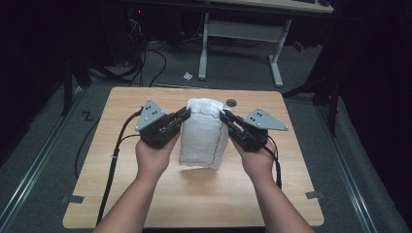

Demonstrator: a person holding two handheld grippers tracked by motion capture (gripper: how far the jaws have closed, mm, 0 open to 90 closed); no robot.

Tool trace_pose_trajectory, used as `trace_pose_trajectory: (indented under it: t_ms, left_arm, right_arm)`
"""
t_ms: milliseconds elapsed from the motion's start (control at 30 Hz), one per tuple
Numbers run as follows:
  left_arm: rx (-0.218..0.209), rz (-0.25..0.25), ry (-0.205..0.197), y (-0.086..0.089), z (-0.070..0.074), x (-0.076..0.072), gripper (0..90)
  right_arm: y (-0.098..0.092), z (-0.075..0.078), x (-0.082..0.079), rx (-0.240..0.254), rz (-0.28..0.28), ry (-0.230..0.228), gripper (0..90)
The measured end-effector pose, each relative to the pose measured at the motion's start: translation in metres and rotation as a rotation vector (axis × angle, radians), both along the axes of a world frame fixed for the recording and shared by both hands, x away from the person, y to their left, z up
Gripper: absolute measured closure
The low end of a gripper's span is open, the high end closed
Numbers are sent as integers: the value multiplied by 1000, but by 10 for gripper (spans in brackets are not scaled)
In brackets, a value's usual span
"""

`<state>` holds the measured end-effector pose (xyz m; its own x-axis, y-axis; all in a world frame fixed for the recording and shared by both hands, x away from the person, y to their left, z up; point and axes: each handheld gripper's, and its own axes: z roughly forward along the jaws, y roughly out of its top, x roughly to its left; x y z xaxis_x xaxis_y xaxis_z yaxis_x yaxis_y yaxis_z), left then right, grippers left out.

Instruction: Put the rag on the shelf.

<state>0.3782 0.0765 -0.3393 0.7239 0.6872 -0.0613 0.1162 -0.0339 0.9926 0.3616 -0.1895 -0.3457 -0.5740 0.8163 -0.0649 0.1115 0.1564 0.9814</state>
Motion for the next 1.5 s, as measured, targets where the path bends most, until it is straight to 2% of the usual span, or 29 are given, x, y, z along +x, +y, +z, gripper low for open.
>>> trace_pose_trajectory:
  t_ms: [100,167,367,500,567,800,833,967,1100,1200,1300,1467,1500]
  left_arm:
    - [-2,-3,-11,0,7,1,859]
    - [3,-4,-22,0,12,2,859]
    - [9,-9,-38,-1,21,6,859]
    - [39,-11,-67,-3,26,10,859]
    - [37,-9,-70,-4,28,13,859]
    - [31,1,-83,-8,41,29,859]
    - [29,8,-103,-8,46,35,859]
    - [20,14,-99,-9,51,46,858]
    - [25,23,-120,-9,53,55,857]
    - [14,25,-92,-9,50,65,858]
    - [13,33,-91,-9,48,71,858]
    - [-4,47,-84,-12,41,91,858]
    - [-4,47,-84,-12,41,91,857]
  right_arm:
    - [0,5,0,3,-1,-9,827]
    - [-1,14,2,9,-1,-20,827]
    - [-2,24,5,11,-8,-37,827]
    - [-2,29,9,8,-21,-43,827]
    - [-3,32,12,9,-26,-44,827]
    - [-4,44,25,19,-40,-50,827]
    - [-4,48,31,29,-47,-54,827]
    - [-5,53,42,52,-47,-54,827]
    - [-5,57,50,57,-49,-52,827]
    - [-4,57,60,58,-52,-60,827]
    - [-4,55,68,58,-52,-51,827]
    - [-4,51,84,67,-57,-43,827]
    - [-5,50,88,68,-58,-42,827]
